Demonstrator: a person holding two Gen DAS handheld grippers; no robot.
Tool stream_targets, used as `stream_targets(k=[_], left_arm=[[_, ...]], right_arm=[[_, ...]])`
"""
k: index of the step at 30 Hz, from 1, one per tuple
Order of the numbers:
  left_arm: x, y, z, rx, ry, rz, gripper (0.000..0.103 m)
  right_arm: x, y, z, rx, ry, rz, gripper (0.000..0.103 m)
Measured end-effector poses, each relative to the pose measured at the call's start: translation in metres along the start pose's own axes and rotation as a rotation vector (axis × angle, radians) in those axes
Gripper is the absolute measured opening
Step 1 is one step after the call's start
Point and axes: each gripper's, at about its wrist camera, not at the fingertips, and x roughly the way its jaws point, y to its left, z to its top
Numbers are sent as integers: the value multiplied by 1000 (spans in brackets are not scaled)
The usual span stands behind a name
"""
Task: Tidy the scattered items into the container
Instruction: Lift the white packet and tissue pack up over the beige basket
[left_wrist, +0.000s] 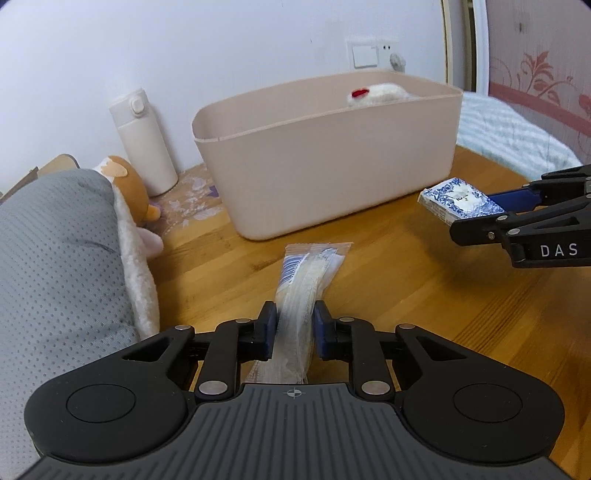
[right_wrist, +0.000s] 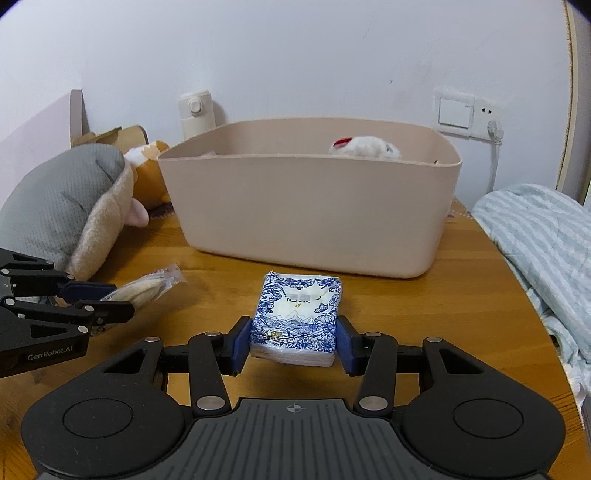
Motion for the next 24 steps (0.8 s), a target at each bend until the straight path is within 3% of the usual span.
stream_targets(k=[14,24], left_arm=[[-36,5,27,-69,-103,-31,21],[-56,18,58,-110,-179,-5,21]], right_arm=[[-35,-4,27,11,-111,23,44],[-46,-5,54,0,-172,23,44]])
